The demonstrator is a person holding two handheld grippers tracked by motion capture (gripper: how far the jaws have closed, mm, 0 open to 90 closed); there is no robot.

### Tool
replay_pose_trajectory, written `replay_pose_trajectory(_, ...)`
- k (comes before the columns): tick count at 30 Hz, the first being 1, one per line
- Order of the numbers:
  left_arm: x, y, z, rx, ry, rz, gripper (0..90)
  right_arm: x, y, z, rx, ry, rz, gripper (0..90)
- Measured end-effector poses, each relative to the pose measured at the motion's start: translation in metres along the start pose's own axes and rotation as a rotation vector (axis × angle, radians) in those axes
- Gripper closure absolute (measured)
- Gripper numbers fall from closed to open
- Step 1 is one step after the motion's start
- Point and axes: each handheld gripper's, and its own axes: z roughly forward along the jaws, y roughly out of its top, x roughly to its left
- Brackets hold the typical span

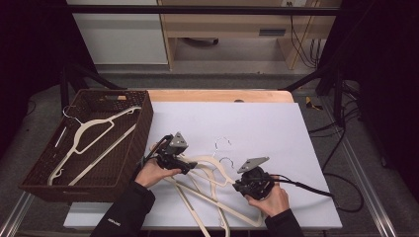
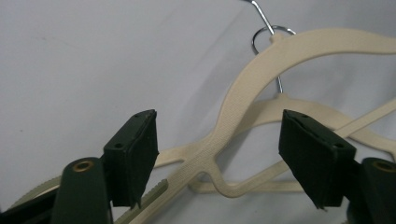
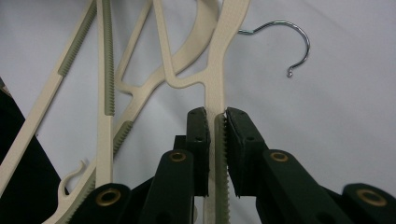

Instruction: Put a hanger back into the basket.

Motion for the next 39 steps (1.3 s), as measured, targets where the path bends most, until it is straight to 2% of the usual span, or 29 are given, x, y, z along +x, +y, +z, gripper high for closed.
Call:
replay_pose_trajectory(2,0.002,-0.001,0.005,0.022,-0.014,0.022,33.9,0.0,0.0,-0.001,0.01,-0.008,-0.001,79.9)
replay_pose_trajectory(8,0.006,-0.003,0.02,0.067,-0.026,0.035,47.4,0.001,0.0,-0.002,0.007,-0.014,-0.008,79.9)
replay_pose_trajectory(13,0.008,-0.005,0.024,0.076,-0.054,0.053,58.5,0.001,0.0,-0.003,0.003,-0.007,-0.016,79.9)
replay_pose_trajectory(15,0.006,-0.004,0.023,0.074,-0.048,0.076,60.2,0.0,0.0,-0.003,0.004,-0.004,-0.022,79.9)
replay_pose_trajectory(24,-0.007,0.0,0.006,0.086,-0.008,0.19,67.7,-0.004,0.0,-0.01,-0.037,0.026,-0.033,79.4)
replay_pose_trajectory(28,-0.016,0.004,-0.005,0.094,0.008,0.25,71.7,-0.005,0.0,-0.015,-0.047,0.007,-0.018,78.3)
replay_pose_trajectory(30,-0.021,0.006,-0.011,0.093,0.012,0.274,73.5,-0.008,-0.001,-0.018,-0.073,0.001,-0.037,77.7)
replay_pose_trajectory(35,-0.036,0.006,-0.026,0.099,-0.001,0.32,78.1,-0.011,0.0,-0.028,-0.104,-0.017,-0.024,74.1)
replay_pose_trajectory(39,-0.049,0.005,-0.038,0.089,0.0,0.328,79.9,-0.013,-0.001,-0.032,-0.126,-0.014,-0.019,70.9)
